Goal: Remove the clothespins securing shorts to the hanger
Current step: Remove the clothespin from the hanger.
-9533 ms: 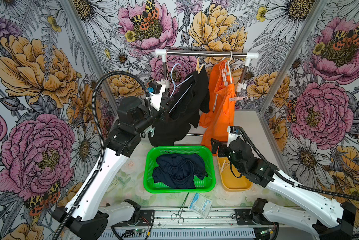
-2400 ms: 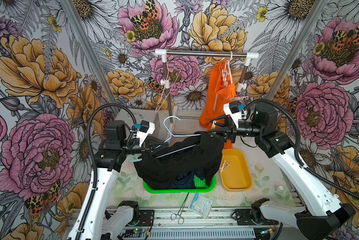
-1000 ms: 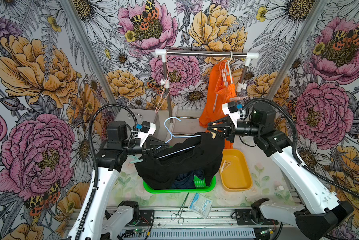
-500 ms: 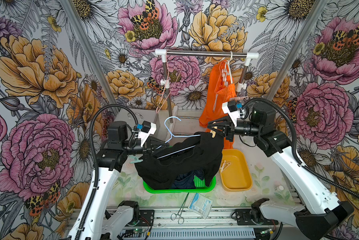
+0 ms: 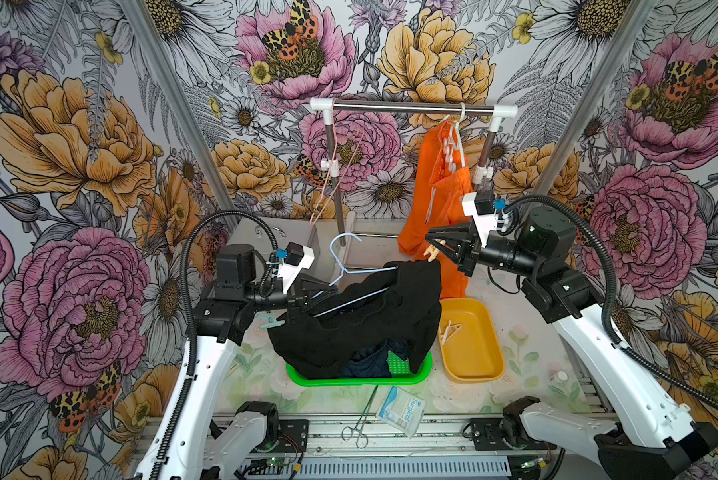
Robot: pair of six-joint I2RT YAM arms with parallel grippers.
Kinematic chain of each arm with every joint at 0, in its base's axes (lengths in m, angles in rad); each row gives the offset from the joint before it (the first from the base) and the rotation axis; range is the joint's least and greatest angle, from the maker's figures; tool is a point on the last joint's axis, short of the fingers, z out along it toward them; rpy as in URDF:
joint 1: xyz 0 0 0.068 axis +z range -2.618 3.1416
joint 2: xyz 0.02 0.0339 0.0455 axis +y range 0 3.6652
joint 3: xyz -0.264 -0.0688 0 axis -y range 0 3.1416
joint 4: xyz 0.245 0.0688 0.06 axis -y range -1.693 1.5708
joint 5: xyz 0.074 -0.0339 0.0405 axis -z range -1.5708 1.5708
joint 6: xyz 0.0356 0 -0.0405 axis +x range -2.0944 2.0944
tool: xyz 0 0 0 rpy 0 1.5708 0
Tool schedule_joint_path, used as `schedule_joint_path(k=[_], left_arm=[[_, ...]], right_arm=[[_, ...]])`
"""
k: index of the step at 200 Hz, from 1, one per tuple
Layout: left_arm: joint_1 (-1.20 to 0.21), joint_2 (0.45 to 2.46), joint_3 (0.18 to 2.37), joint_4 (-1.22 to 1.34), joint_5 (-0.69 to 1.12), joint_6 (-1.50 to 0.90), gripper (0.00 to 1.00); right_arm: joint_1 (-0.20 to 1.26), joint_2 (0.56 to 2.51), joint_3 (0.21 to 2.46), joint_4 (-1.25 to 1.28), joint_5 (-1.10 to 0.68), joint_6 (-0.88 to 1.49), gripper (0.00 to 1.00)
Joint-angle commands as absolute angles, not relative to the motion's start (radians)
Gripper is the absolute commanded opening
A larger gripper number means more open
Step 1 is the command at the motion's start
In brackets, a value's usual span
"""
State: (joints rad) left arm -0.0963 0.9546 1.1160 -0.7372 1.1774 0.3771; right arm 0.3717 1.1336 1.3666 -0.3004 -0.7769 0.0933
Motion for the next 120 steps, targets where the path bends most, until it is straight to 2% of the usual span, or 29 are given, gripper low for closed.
schedule_joint_path(k=[1, 21, 50, 82, 120], left_arm=[[-0.101, 0.943, 1.119, -0.735, 1.159, 0.397, 0.0], [-0.101, 0.943, 1.119, -0.735, 1.128, 0.392, 0.0], [-0.1, 0.935, 1.127, -0.735, 1.046, 0.376, 0.0], [-0.101, 0.903, 1.13, -0.735, 1.051, 0.37, 0.0], [-0.105, 0.884, 1.17, -0.813, 1.038, 0.377, 0.0]], right_arm=[[0.368, 1.135, 1.35, -0.273, -0.762, 0.114, 0.0], [0.368, 1.125, 1.341, -0.276, -0.705, 0.112, 0.0], [0.367, 1.055, 1.286, -0.283, -0.516, 0.12, 0.0], [0.367, 0.959, 1.174, -0.317, -0.287, 0.221, 0.0], [0.367, 0.842, 1.007, -0.42, -0.128, 0.38, 0.0]])
